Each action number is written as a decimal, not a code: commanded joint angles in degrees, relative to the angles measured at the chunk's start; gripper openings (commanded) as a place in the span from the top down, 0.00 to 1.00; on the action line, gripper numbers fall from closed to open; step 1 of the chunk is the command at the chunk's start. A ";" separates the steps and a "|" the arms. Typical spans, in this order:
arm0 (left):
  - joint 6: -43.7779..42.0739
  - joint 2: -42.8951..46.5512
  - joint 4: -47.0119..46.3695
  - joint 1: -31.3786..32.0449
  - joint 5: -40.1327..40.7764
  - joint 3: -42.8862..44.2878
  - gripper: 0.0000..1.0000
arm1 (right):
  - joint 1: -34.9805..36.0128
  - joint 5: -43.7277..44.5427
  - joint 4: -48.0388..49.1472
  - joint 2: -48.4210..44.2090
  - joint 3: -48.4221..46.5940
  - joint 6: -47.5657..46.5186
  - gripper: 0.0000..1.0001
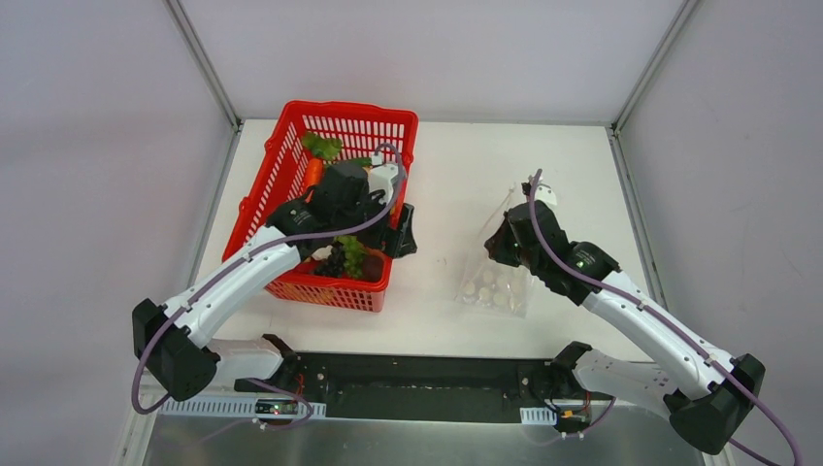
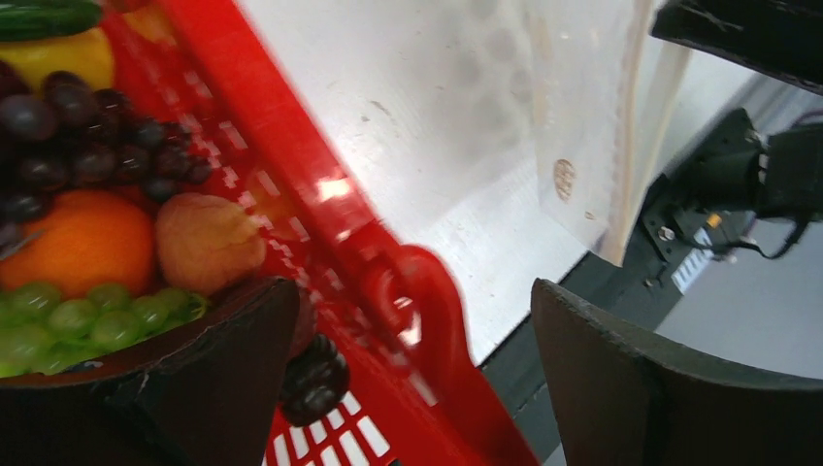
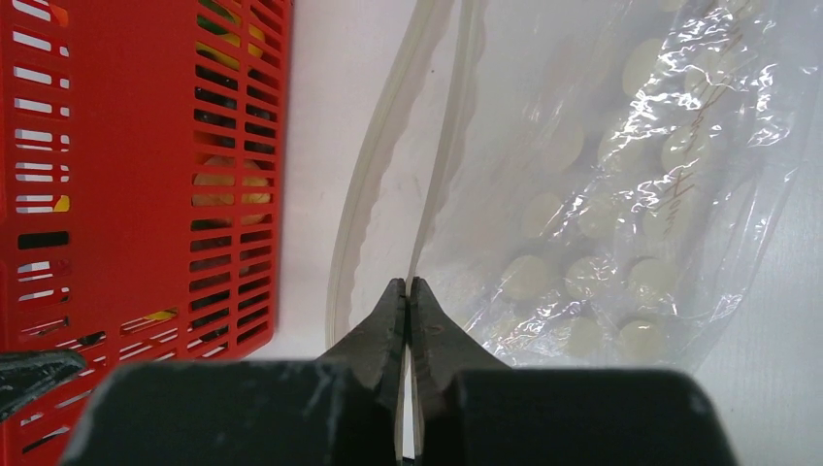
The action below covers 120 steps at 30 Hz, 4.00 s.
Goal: Place the food in the zip-top bag and seal the zipper
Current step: Move the bin to the center of the board, then pick up the fake fruit from the bin, then place the fake fruit in the zipper food storage bag.
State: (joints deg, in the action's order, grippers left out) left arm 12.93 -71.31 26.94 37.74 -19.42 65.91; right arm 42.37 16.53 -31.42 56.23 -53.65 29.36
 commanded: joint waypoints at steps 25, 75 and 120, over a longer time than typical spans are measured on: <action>10.86 -0.80 -2.02 -15.22 25.24 -6.56 0.11 | 0.12 -1.69 2.08 0.30 -0.32 -0.10 1.00; 11.72 15.56 -1.77 -14.44 14.40 -4.84 1.00 | 0.05 -3.97 4.14 -1.49 1.60 0.61 1.00; 26.92 -1.08 -53.00 10.68 -10.98 -3.50 1.00 | -0.01 -16.01 10.15 -4.68 3.20 4.55 1.00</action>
State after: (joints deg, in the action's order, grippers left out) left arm 38.06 -71.68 -17.23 47.59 -27.18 62.78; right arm 42.37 1.89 -23.57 53.12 -50.39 32.77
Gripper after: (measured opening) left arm 0.152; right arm 0.009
